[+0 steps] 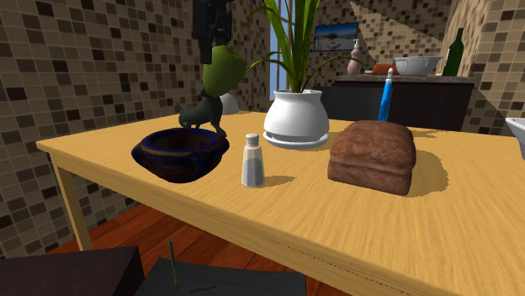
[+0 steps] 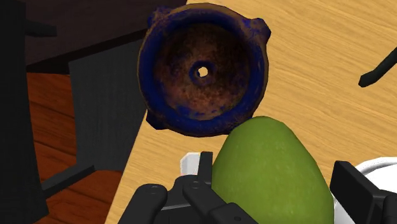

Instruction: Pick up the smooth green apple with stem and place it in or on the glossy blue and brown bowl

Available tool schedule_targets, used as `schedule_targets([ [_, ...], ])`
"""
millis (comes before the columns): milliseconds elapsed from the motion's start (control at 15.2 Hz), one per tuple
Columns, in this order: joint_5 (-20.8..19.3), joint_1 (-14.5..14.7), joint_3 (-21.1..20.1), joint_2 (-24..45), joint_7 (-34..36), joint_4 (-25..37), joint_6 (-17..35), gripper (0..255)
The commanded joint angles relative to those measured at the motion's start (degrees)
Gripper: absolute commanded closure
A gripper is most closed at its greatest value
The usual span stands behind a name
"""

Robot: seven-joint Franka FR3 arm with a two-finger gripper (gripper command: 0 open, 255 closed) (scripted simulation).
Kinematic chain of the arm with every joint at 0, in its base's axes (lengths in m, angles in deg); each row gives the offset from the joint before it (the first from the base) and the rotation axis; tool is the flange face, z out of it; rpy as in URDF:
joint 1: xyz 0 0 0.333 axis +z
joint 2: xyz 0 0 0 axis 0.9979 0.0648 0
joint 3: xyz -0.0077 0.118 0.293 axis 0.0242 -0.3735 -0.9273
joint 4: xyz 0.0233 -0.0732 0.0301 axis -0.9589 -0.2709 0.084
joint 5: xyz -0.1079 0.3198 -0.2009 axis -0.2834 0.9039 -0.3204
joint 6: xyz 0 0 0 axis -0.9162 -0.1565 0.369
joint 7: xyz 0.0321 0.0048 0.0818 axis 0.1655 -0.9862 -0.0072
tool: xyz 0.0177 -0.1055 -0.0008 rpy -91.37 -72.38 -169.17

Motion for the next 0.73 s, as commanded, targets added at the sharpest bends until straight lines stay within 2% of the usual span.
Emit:
schedule_targets([
  [0, 1.2, 0.0, 0.1, -5.2, -0.2, -5.4, 0.4, 255],
  [396, 4.2, 0.8, 0.4, -18.3, -0.2, -17.3, -0.6, 255],
  [660, 4.4, 0.9, 0.3, -19.0, -0.7, -21.0, 2.4, 255],
])
